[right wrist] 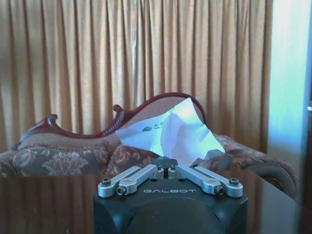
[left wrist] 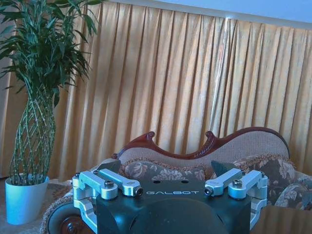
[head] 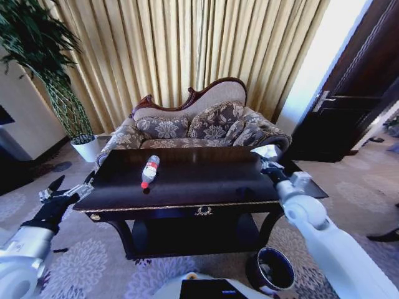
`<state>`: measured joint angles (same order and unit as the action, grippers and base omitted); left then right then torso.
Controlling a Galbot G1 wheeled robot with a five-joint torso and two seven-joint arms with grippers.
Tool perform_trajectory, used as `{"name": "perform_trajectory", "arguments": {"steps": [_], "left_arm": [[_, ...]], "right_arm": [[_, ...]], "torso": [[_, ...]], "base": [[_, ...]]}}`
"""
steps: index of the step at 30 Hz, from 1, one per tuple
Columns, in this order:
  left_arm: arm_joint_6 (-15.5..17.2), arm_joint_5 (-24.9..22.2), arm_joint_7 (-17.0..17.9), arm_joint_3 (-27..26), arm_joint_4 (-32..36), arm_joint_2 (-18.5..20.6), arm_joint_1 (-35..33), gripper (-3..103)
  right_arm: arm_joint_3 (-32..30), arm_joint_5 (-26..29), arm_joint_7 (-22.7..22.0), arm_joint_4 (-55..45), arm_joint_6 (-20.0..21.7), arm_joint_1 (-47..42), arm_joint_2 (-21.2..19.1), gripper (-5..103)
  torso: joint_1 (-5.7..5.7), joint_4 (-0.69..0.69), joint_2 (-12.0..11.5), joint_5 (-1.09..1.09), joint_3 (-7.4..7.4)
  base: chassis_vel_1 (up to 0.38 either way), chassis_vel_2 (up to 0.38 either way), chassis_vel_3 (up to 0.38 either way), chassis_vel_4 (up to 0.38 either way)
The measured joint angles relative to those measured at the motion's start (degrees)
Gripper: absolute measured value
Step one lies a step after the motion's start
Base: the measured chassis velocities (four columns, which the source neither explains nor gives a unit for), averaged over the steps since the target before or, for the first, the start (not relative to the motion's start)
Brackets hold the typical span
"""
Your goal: Move to the front of the table and place the trash on the table into the trash bin.
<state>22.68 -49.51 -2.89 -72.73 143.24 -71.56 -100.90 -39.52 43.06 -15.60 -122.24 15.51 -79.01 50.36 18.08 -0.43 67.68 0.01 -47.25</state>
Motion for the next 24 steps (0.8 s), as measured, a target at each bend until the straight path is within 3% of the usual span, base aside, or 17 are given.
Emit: {"name": "perform_trajectory", "arguments": {"steps": [10,24], "left_arm": [[0.21,0.13,-0.83,0.78,0.0,0.37,0.17,100],[1.17,0.16,-0.93,0.72,0.0,0.19,0.21,100]], "right_arm": [[-3.9,-0.36,0.25,-3.71,-0.21,-6.44,2.23,0],[-4.44,-0.15,0.34,-4.78,-0.23,-7.3,3.03,0]], "torso": [[0.0,0.0,0.0,-0.01,0.0],[0.01,0.0,-0.01,-0.01,-0.01]], "base": [[0.0,0.0,0.0,0.0],[0.056,-0.061,-0.065,0.061]]}}
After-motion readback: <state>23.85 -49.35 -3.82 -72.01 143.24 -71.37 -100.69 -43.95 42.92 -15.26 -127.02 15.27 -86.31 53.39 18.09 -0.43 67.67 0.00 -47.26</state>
